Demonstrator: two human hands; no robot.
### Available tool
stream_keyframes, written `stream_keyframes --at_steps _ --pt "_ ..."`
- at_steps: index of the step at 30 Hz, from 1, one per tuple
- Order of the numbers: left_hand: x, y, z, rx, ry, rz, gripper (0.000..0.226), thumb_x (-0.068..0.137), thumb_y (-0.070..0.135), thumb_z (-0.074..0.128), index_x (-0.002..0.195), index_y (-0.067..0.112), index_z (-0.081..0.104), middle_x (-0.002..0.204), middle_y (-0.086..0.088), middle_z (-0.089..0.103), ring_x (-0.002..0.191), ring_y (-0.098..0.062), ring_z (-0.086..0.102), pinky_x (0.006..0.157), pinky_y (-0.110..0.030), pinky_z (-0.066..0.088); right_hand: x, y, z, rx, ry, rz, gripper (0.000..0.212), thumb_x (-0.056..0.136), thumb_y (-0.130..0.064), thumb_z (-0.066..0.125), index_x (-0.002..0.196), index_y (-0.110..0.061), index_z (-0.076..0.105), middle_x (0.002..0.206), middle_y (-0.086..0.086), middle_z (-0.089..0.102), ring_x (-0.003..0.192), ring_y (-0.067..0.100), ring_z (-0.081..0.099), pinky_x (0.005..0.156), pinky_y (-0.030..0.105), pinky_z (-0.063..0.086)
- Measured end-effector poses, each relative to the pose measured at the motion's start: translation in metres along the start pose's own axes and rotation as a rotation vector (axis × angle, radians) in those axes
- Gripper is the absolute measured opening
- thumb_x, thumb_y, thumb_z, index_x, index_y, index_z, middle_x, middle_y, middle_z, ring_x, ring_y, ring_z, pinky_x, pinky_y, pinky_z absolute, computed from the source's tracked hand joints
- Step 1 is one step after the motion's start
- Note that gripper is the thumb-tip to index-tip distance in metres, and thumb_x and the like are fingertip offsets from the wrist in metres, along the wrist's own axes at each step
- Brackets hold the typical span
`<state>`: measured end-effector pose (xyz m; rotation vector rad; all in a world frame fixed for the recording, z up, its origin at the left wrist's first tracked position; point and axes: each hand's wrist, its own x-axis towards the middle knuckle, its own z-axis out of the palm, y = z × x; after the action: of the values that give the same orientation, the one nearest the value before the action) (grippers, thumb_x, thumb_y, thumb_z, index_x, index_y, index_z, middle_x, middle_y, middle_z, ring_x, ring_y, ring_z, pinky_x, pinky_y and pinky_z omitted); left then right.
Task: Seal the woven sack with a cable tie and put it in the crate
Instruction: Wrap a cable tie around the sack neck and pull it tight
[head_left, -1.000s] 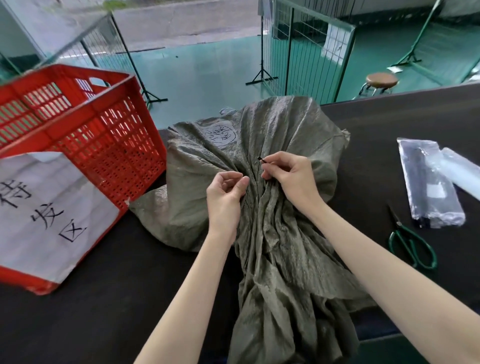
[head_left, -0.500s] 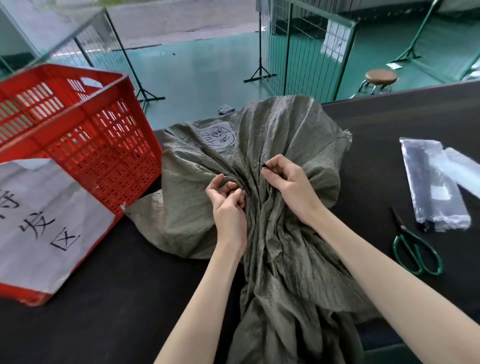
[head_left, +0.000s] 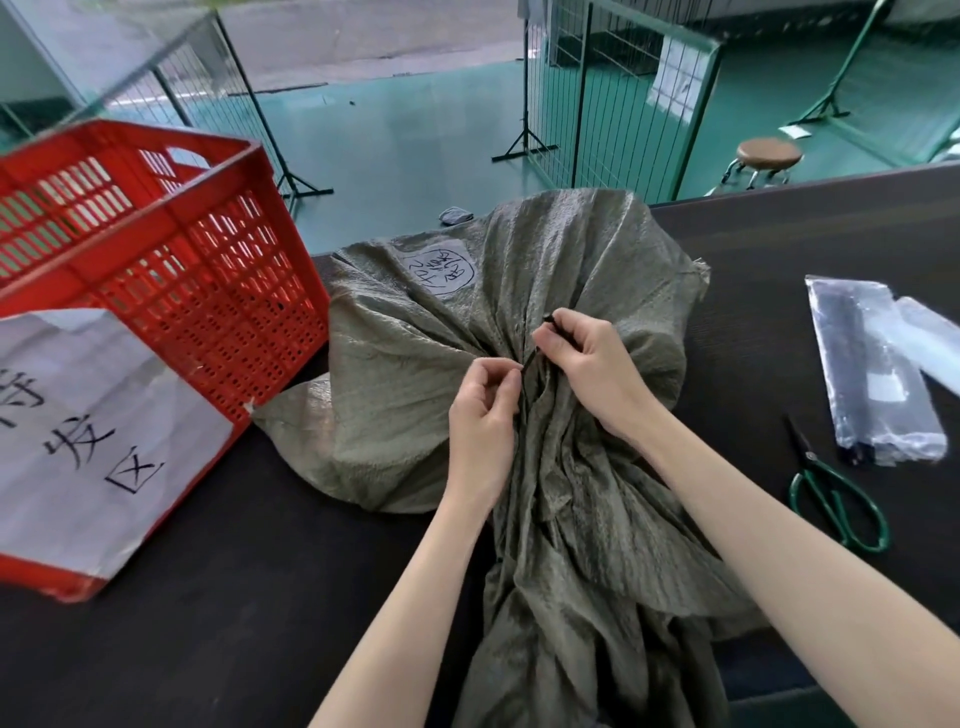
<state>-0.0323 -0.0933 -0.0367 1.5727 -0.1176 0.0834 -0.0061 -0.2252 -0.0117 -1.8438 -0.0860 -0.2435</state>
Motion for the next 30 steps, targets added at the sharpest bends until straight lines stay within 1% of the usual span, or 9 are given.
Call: stream_keyframes --at_steps 2,8,13,14,16,18,21,24,30 --pt "-0.003 -0.005 -0.006 0.08 -0.048 0.007 0.012 0.097 0.012 0.053 0.086 0.013 0.059 0.077 0.0 0.061 0.068 -0.007 0.048 0.067 -0.028 0.041 0.0 0.0 0.001 0.079 0.039 0.029 0.032 0.088 -0.023 0.054 0.068 -0.001 0.044 0.066 0.005 0.04 0.065 0.015 0.035 0.063 0.036 0.03" --pt "-0.003 -0.01 -0.007 0.135 -0.068 0.011 0.016 0.092 0.019 0.056 0.077 0.022 0.059 0.067 -0.001 0.056 0.063 -0.011 0.044 0.061 -0.031 0.037 0.002 -0.008 -0.001 0.287 0.128 0.083 0.029 0.093 -0.007 0.05 0.066 -0.016 0.047 0.06 -0.005 0.04 0.053 0.0 0.033 0.056 0.019 0.028" --pt "-0.002 -0.005 -0.005 -0.046 -0.016 -0.078 0.023 0.096 0.005 0.052 0.076 0.014 0.059 0.065 0.004 0.053 0.056 -0.002 0.043 0.058 -0.016 0.038 0.002 -0.004 0.0 0.208 0.027 0.077 0.022 0.093 -0.03 0.046 0.079 -0.022 0.062 0.074 0.005 0.051 0.068 0.014 0.043 0.066 0.026 0.034" --pt "-0.002 -0.006 -0.006 -0.071 -0.011 -0.084 0.024 0.097 0.005 0.051 0.076 0.014 0.058 0.066 0.003 0.052 0.056 -0.002 0.043 0.059 -0.017 0.037 0.002 -0.003 0.0 0.194 0.011 0.078 0.024 0.095 -0.03 0.043 0.088 -0.025 0.066 0.077 0.003 0.055 0.071 0.014 0.046 0.07 0.025 0.035" --pt "-0.003 -0.007 -0.006 -0.102 -0.007 -0.091 0.025 0.097 0.006 0.05 0.075 0.014 0.058 0.066 0.002 0.052 0.057 -0.003 0.043 0.06 -0.018 0.037 -0.002 -0.004 -0.001 0.177 0.001 0.069 0.027 0.1 -0.02 0.039 0.107 -0.021 0.066 0.072 -0.019 0.062 0.07 -0.004 0.051 0.073 0.014 0.037" --pt "-0.004 -0.007 -0.007 -0.121 -0.019 -0.096 0.025 0.098 0.007 0.049 0.075 0.014 0.056 0.066 0.004 0.052 0.058 -0.004 0.042 0.06 -0.019 0.036 -0.005 -0.006 0.0 0.171 0.03 0.048 0.029 0.1 -0.01 0.037 0.116 -0.008 0.061 0.058 -0.026 0.059 0.06 -0.009 0.051 0.065 0.008 0.037" --pt "-0.003 -0.009 -0.01 -0.147 -0.06 -0.097 0.026 0.098 0.01 0.048 0.073 0.013 0.054 0.063 0.005 0.049 0.058 -0.006 0.041 0.061 -0.02 0.034 -0.01 -0.007 0.005 0.198 0.137 -0.01 0.025 0.097 -0.008 0.044 0.108 -0.014 0.066 0.054 -0.014 0.048 0.056 0.001 0.04 0.06 0.015 0.033" --pt "-0.002 -0.011 -0.013 -0.182 -0.082 -0.093 0.025 0.093 0.02 0.052 0.069 0.014 0.053 0.059 0.004 0.047 0.057 -0.007 0.04 0.061 -0.023 0.033 -0.014 -0.007 0.007 0.225 0.184 -0.038 0.019 0.094 -0.007 0.051 0.104 -0.012 0.066 0.06 0.001 0.052 0.058 0.004 0.047 0.066 0.015 0.039" --pt "-0.001 -0.011 -0.015 -0.226 -0.085 -0.109 0.029 0.089 0.026 0.054 0.06 0.021 0.051 0.057 0.003 0.046 0.057 -0.01 0.039 0.063 -0.028 0.032 -0.014 -0.006 0.006 0.242 0.172 -0.032 0.014 0.09 -0.004 0.057 0.086 -0.016 0.05 0.062 0.007 0.06 0.058 0.014 0.054 0.068 0.023 0.045"
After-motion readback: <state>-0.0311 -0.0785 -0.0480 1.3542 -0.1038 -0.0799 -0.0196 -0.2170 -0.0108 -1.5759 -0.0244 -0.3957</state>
